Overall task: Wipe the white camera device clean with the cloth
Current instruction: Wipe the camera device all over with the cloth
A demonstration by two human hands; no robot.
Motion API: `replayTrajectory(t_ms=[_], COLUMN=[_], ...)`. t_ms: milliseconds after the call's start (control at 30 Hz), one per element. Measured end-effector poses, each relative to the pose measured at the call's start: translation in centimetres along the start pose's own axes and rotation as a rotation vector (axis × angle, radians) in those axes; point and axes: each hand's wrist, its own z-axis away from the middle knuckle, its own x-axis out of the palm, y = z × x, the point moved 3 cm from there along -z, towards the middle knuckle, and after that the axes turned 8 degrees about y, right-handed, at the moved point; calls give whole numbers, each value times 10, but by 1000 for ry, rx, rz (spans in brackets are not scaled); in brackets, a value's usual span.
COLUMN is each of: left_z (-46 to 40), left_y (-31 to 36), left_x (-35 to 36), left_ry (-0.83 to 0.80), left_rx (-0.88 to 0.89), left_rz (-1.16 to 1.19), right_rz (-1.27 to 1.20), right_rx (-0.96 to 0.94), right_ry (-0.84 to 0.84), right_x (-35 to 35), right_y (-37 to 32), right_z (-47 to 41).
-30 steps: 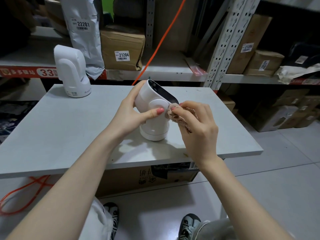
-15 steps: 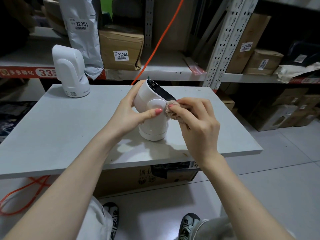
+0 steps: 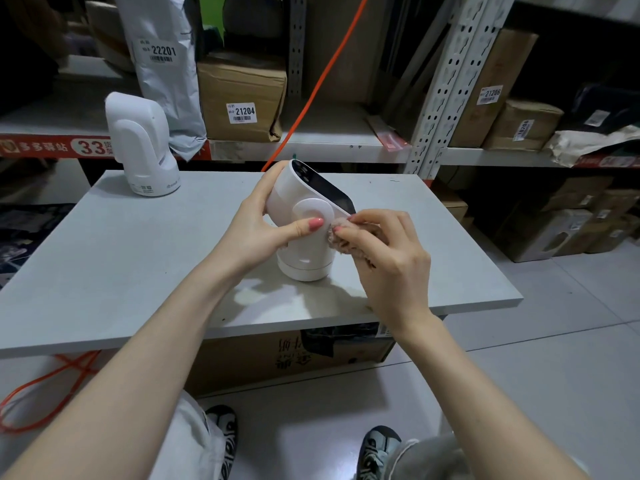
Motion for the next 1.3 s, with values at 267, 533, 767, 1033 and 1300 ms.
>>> replayTrajectory(t_ms=[267, 533, 767, 1033, 1300], left_z=[0, -1, -3, -1, 0], left_y=[1, -1, -4, -1, -4], left_x=[1, 0, -6, -2, -6], left_ry=[-15, -25, 15, -11, 19], left_rx=[25, -7, -74, -41, -64], left_rz=[4, 37, 43, 53, 33], right_rz=[-50, -15, -31, -140, -135], right_rx=[74, -56, 24, 137, 133], right_ry=[85, -51, 40, 60, -32], right_x=[1, 4, 4, 6, 11], right_y=[-3, 2, 4, 3, -5], right_z=[-10, 21, 2, 10, 21])
